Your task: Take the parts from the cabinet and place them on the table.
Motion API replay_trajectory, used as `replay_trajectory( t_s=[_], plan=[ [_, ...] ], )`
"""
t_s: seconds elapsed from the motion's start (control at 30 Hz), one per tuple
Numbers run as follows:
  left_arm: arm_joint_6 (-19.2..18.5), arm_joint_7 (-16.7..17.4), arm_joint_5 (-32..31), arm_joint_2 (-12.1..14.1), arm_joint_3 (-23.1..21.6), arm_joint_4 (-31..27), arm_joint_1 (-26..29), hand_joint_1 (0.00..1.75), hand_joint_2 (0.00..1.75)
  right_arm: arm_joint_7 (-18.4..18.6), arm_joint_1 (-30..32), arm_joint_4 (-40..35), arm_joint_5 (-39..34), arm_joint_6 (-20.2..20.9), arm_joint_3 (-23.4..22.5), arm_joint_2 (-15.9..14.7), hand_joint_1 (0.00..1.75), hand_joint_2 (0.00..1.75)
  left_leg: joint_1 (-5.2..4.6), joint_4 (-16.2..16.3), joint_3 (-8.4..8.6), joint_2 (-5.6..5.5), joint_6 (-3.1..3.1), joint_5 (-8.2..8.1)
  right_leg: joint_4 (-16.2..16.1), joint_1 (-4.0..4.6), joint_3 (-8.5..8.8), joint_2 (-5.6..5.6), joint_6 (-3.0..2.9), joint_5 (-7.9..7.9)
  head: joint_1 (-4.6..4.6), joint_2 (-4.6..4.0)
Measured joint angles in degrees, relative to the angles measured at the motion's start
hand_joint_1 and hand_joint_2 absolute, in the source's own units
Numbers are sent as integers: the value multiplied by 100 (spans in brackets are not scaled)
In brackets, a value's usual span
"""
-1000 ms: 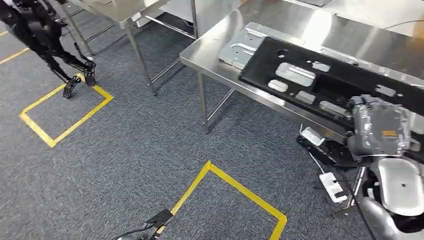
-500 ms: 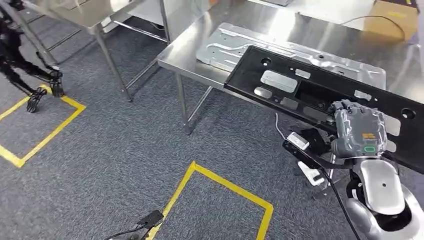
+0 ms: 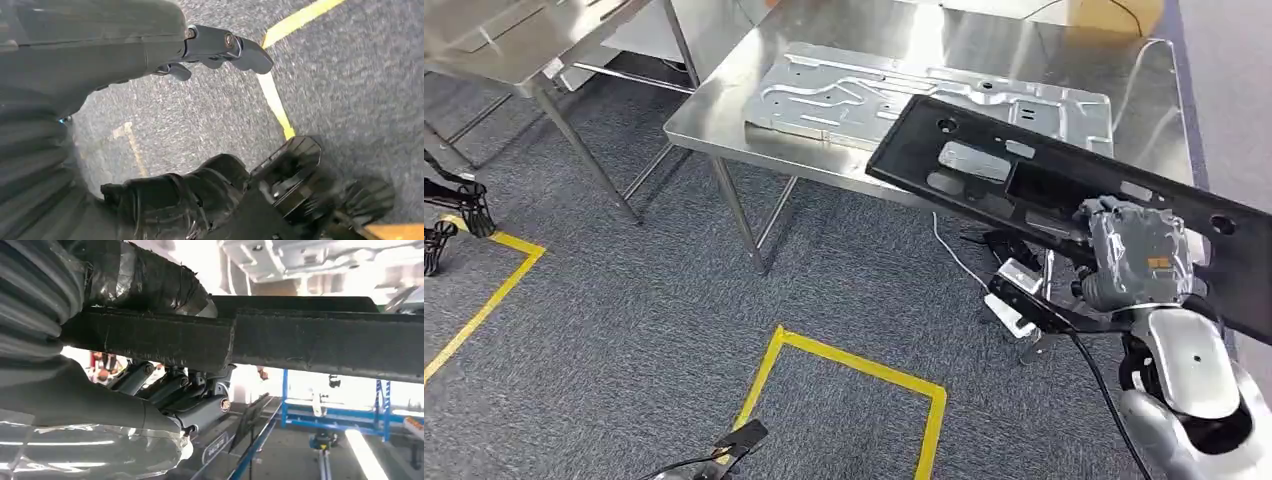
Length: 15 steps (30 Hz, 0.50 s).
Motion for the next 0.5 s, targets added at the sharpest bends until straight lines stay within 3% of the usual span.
replay_trajectory(
  t_s=[0.03, 0.07, 0.13, 0.17, 0.2, 0.23, 0.27, 0.3, 0.4, 0.5],
  plan=[
    [-4, 4, -4, -15, 0, 0, 1, 0, 175, -9, -95, 15, 0, 26, 24, 31, 175, 175, 0, 8, -12, -2, 14, 83, 1, 7, -2, 30, -6, 5, 2, 0],
    [-13, 4, -6, -22, 0, 0, -6, 0, 175, -17, -168, 24, 0, 39, 48, 59, 175, 175, 0, -247, 103, -7, 39, 292, 3, 12, 4, 58, -6, 7, 0, 0],
    [-13, 7, -6, -37, 0, -4, -38, 0, 175, -35, -267, 35, 0, 59, 85, 94, 175, 175, -6, -1242, 581, -31, 121, 840, 3, 27, 31, 96, -2, 9, 0, 0],
    [-13, 6, -9, -37, 0, -4, -58, 0, 175, -35, -309, 44, 0, 65, 92, 113, 175, 175, -10, -1610, 723, -94, 171, 879, 2, 20, 27, 99, 11, 18, 11, 0],
    [-13, 7, -9, -46, 0, -4, -74, 0, 175, -35, -357, 46, 0, 68, 94, 120, 175, 175, -35, -1719, 773, -96, 164, 877, 22, 58, -2, 120, 48, 32, 6, 0],
    [-13, 6, -20, -52, 0, -7, -78, 0, 175, -37, -403, 55, 0, 72, 105, 135, 175, 175, -45, -1696, 761, -96, 170, 888, -3, 33, -24, 122, 94, 64, 3, 0],
    [-13, 4, -48, -90, 0, -13, -72, 0, 175, -50, -452, 65, 0, 79, 124, 144, 175, 175, -22, -1765, 753, -92, 123, 895, 33, 79, -34, 119, 48, -8, 16, 0],
    [-15, 4, -61, -103, 0, -13, -63, 0, 175, -55, -481, 76, 2, 79, 157, 157, 175, 175, -24, -1754, 760, -93, 122, 900, 7, 64, -33, 125, -45, 53, 4, 0],
    [-15, 13, -114, -129, 0, -15, -89, 0, 175, -114, -715, 140, -17, 81, 335, 223, 175, 175, -29, -1753, 745, -96, 137, 919, -46, 62, -13, 122, 18, 87, 24, 0],
    [-15, 26, -129, -168, 0, -15, -121, 0, 175, -155, -871, 177, -48, 81, 490, 293, 175, 175, -29, -1753, 752, -96, 146, 923, -86, 65, 16, 121, 40, 101, 26, 0]
  ],
)
